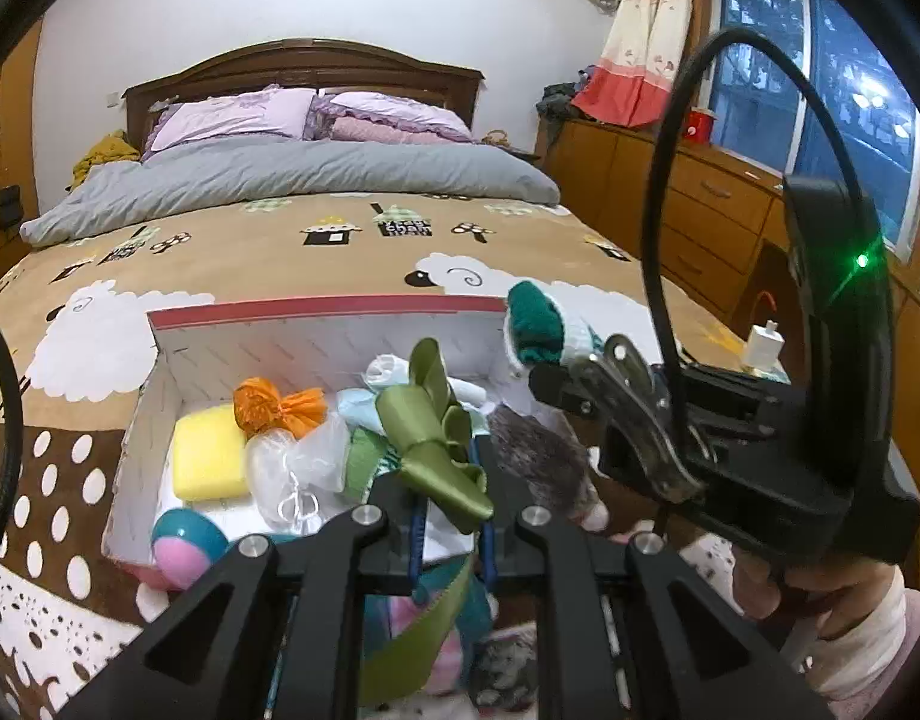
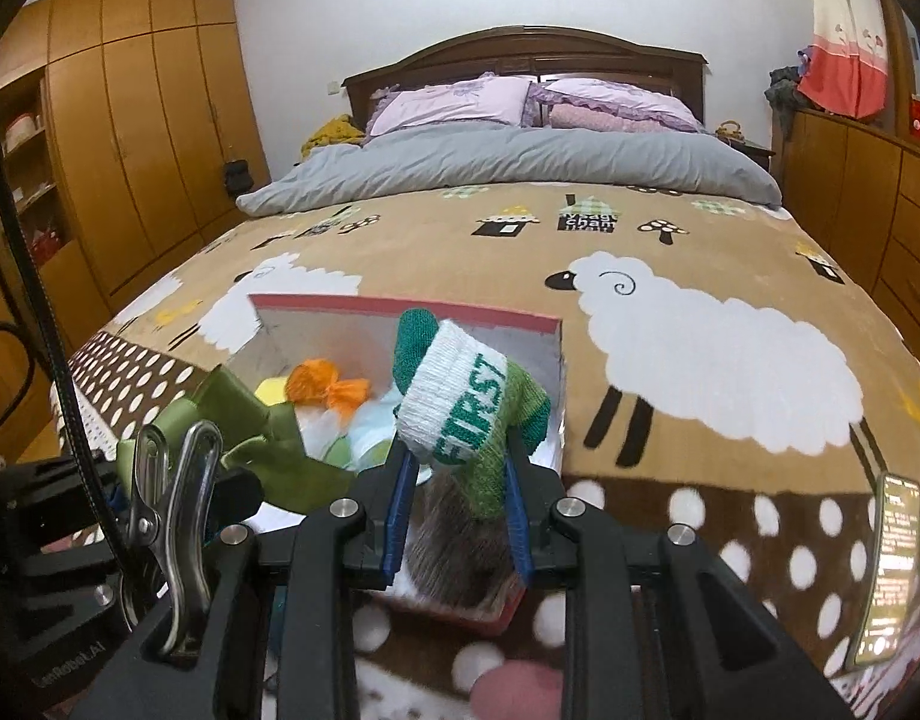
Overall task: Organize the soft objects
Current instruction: 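Carry the green ribbon with the left tool while the right tool carries the FIRST sock over the box, then open the left tool to drop the ribbon while the right tool releases the FIRST sock into the box, then move the left tool to the blue-patterned pouch while the right tool reaches the pink sponge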
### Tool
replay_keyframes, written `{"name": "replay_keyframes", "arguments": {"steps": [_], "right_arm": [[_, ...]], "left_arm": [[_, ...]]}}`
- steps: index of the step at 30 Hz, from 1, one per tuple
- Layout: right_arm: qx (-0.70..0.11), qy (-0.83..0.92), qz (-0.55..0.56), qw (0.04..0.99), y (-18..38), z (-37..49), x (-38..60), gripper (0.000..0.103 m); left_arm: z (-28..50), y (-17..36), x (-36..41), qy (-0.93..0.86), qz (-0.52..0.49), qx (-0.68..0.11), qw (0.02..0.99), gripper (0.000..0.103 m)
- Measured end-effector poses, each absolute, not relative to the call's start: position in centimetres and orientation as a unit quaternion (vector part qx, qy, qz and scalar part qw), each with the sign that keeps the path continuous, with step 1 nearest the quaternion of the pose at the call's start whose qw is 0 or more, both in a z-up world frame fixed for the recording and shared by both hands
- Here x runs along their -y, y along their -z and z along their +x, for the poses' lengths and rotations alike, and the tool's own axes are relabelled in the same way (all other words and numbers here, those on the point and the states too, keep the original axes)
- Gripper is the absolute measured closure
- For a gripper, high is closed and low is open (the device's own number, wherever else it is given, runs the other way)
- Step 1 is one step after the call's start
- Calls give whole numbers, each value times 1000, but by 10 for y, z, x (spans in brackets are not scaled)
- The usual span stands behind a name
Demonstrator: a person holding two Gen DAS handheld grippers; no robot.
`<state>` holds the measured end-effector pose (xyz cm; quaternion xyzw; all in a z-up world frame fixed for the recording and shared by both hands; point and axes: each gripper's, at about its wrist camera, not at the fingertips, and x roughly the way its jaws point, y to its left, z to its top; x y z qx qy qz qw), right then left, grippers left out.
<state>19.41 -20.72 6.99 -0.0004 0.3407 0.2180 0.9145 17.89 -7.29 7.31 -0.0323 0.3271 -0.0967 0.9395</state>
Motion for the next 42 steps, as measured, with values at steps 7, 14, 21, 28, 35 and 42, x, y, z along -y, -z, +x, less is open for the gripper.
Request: {"name": "replay_keyframes", "arguments": {"steps": [7,14,21,28,35,42], "right_arm": [[-363,-218,8,906,-56,226,206,75],[-378,-205,6,903,-39,248,204,75],[-380,-204,3,902,-31,253,200,74],[-386,-207,13,899,-31,255,200,66],[-374,-214,32,902,-42,250,208,55],[-361,-218,33,906,-58,232,212,51]], "left_arm": [[195,-54,76,85,-29,-341,936,89],[207,-40,83,72,-15,-351,934,89],[210,-37,87,67,-6,-353,933,88],[204,-43,92,82,-1,-345,935,57],[195,-51,95,78,7,-337,938,46],[181,-59,85,83,-11,-341,936,45]]}}
